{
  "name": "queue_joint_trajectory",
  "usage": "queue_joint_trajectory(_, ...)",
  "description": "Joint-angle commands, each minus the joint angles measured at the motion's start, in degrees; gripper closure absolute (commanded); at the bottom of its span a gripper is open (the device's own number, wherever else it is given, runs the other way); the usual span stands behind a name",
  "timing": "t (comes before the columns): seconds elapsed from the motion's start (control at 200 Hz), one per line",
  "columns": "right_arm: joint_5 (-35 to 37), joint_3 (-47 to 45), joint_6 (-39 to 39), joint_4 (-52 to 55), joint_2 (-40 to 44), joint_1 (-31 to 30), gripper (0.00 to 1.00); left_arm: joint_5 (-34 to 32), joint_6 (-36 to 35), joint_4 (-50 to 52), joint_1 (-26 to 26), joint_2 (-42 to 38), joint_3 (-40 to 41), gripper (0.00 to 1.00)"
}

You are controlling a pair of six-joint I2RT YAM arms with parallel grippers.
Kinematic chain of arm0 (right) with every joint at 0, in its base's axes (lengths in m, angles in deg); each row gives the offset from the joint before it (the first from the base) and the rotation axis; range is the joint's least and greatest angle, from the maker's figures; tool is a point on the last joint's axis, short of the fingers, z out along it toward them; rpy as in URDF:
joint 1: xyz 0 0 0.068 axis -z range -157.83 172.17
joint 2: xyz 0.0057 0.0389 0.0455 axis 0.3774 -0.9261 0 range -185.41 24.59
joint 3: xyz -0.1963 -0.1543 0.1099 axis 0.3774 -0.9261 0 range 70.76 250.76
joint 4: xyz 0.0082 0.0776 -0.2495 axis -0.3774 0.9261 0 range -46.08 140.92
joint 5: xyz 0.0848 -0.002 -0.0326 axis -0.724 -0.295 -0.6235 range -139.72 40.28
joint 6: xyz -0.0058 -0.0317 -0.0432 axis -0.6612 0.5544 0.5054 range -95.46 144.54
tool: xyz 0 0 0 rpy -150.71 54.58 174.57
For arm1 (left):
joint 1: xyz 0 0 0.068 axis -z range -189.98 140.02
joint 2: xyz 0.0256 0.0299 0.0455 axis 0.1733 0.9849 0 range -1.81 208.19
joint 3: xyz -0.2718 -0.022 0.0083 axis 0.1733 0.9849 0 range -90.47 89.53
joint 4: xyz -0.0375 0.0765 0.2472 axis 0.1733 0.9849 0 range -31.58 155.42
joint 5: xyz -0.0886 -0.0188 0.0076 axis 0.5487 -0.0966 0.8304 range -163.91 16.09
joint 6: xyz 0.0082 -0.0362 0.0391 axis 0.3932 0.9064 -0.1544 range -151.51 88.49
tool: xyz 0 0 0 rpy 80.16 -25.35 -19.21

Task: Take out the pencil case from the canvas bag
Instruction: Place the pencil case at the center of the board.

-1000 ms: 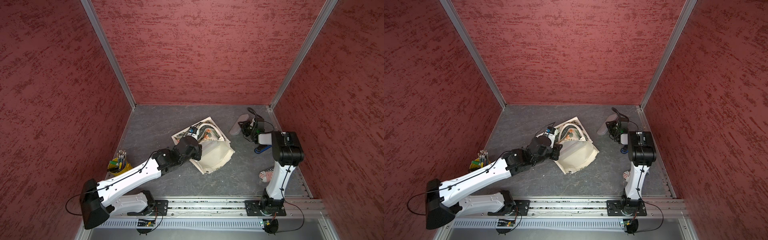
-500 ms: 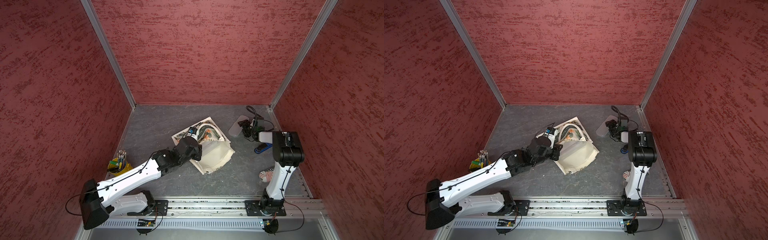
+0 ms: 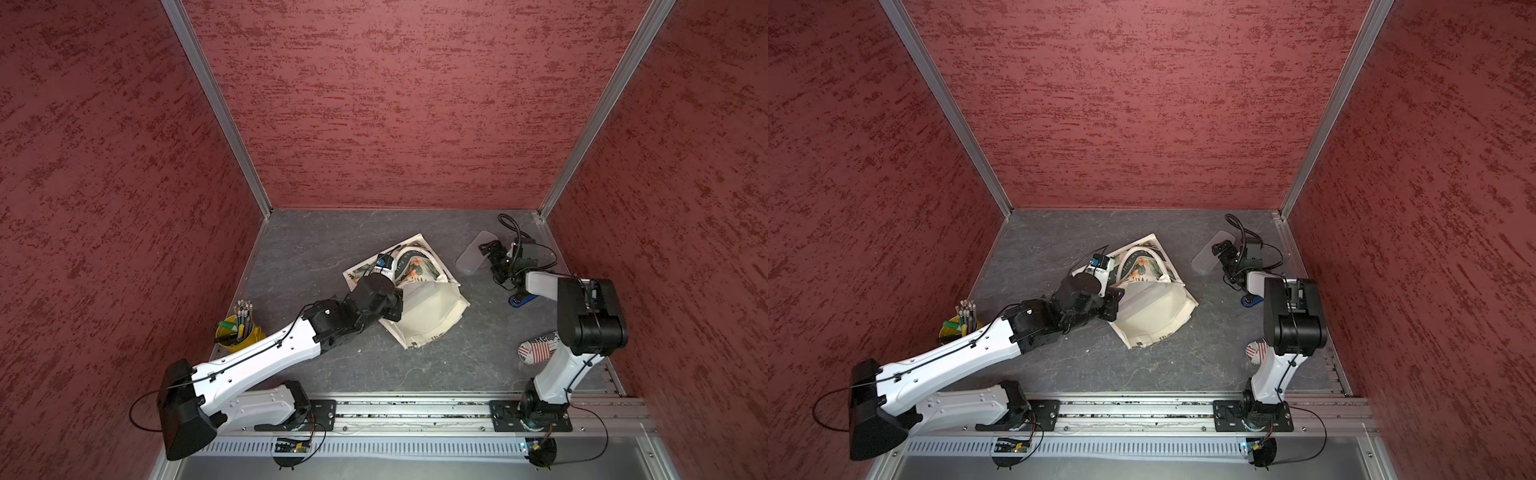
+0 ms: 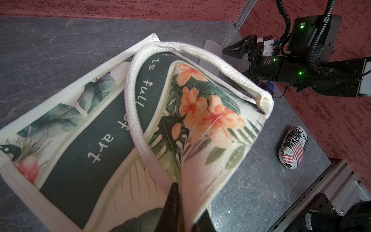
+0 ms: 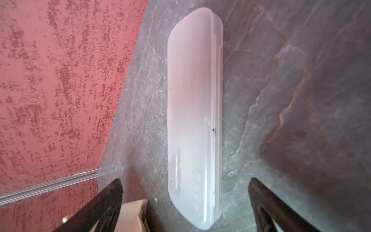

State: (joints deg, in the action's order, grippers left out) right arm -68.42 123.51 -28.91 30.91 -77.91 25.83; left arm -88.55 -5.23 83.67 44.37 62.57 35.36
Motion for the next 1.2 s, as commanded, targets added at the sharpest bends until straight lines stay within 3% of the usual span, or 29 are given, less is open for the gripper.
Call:
queue_joint_trajectory(0.0,1.5,-0.8,1.5,2.0,2.4,0.4,0.02,-0.8,1.3,-2.2,0.3,-2.2,0.8,1.0)
queue_joint_trajectory(0.386,0.6,-12.9,2.1,-2.3,18.9,-2.0,0.01,-0.9,0.6,-2.1,0.3,-2.1,0.6,1.0)
queue_joint_trajectory(0.771,2.3,-32.2,2.3,-7.3,49.2,-11.2,0.01,-1.2,0.4,-2.9,0.1,-1.0,0.7,1.0)
queue_joint_trajectory(1.002,5.4,-37.0,3.9,3.4,69.9,-16.5,0.01,-1.2,-0.8,-4.3,0.1,0.4,0.4,1.0)
queue_joint_trajectory(1.197,3.4,-39.5,4.0,10.0,78.7,-18.5,0.01,-1.5,-1.8,-3.3,0.1,2.7,-1.4,1.0)
